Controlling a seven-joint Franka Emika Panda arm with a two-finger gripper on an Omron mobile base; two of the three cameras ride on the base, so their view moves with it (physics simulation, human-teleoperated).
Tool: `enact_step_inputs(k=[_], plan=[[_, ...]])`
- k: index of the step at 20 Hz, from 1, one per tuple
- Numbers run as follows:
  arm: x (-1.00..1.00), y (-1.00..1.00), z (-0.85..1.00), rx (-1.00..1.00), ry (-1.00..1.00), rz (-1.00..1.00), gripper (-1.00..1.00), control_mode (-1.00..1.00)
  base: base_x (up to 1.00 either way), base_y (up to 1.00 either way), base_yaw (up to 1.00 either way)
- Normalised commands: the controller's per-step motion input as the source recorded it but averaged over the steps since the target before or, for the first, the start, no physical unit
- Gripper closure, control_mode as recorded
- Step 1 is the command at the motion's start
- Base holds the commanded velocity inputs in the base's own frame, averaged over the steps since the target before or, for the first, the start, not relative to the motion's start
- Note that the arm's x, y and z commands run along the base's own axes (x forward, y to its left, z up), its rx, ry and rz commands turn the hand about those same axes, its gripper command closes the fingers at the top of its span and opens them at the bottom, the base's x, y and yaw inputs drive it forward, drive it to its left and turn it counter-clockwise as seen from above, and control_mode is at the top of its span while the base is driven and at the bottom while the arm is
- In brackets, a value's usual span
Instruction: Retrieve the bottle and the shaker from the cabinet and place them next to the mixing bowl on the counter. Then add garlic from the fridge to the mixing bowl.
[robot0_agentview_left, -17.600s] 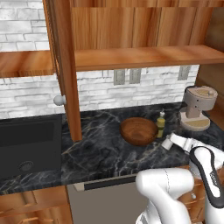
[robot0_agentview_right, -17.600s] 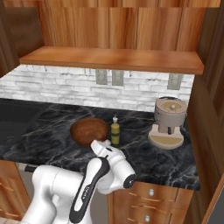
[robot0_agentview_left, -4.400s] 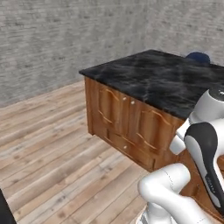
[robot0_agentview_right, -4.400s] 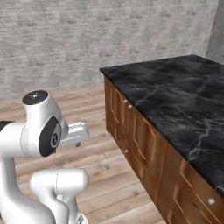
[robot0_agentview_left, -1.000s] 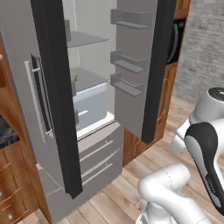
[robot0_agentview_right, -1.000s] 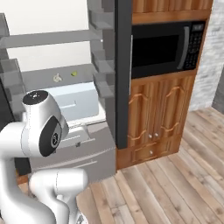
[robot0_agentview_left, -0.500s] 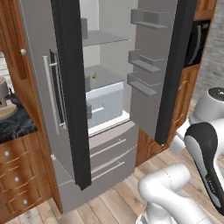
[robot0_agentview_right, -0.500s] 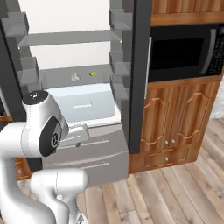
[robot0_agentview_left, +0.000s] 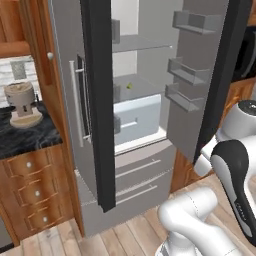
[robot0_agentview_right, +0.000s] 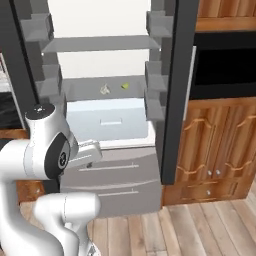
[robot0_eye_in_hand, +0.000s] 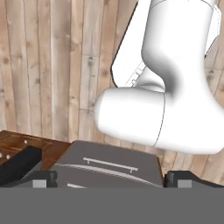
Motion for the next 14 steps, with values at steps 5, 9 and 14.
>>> enact_step_inputs(k=[5,9,14], plan=[[0.00,0.00,0.00,0.00,0.00,0.00,-1.00,1.00,0.43,-0.23,0.28],[0.00,0.00,0.00,0.00,0.00,0.00,-1.00,1.00,0.36,-0.33,0.26],[0.00,0.00,0.00,0.00,0.00,0.00,-1.00,1.00,0.30,-0.44,0.21]])
